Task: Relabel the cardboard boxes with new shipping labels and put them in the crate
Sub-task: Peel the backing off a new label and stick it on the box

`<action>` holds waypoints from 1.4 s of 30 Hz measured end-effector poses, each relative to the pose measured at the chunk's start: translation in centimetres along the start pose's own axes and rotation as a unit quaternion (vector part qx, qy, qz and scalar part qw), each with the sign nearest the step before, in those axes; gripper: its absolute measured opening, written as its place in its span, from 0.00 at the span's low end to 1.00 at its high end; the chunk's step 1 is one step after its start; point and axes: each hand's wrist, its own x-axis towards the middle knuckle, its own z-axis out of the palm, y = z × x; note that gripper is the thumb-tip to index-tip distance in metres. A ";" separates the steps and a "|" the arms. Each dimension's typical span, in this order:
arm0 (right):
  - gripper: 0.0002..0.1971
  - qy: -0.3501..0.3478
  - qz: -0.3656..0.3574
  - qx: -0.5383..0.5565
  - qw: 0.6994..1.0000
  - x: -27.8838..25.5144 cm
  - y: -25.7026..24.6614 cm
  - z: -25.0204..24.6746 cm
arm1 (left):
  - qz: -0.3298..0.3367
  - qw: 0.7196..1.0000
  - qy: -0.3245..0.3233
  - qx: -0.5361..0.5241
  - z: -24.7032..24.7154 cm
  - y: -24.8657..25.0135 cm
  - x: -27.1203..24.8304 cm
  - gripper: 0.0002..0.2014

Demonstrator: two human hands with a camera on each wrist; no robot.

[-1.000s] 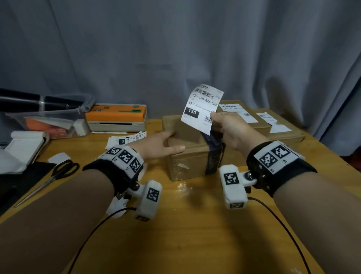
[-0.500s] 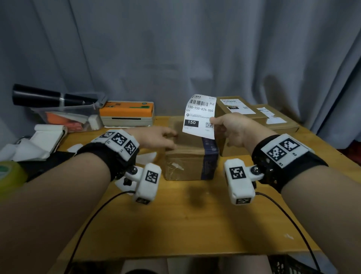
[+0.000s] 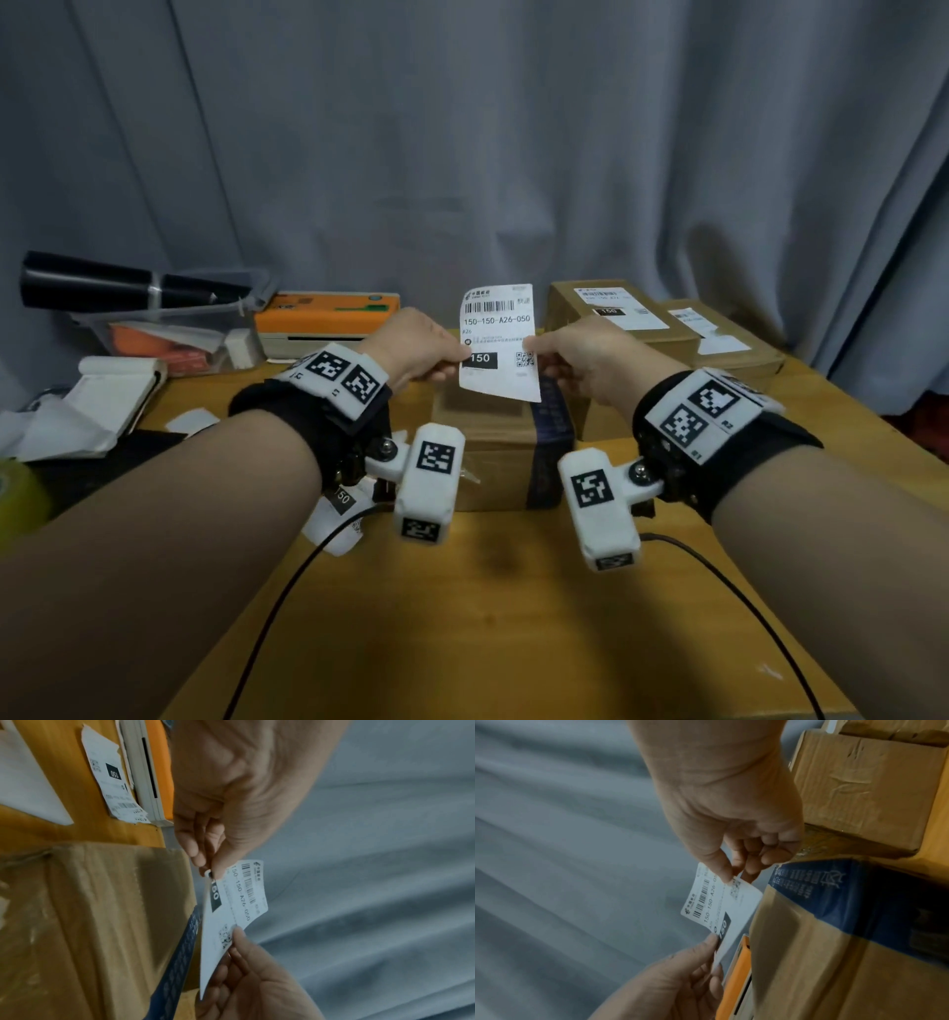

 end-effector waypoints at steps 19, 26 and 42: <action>0.17 0.026 -0.067 -0.164 0.984 2.1 0.5 2.2 | -0.030 0.991 -0.025 0.125 0.4 -0.8 1.1 0.09; 0.14 0.033 -0.081 -0.219 0.972 2.4 0.4 2.2 | -0.038 0.989 -0.026 0.142 0.9 -1.0 1.6 0.11; 0.17 -0.033 -0.249 -0.372 0.894 2.1 0.4 1.2 | -0.030 0.985 -0.036 0.165 1.2 -1.4 2.1 0.11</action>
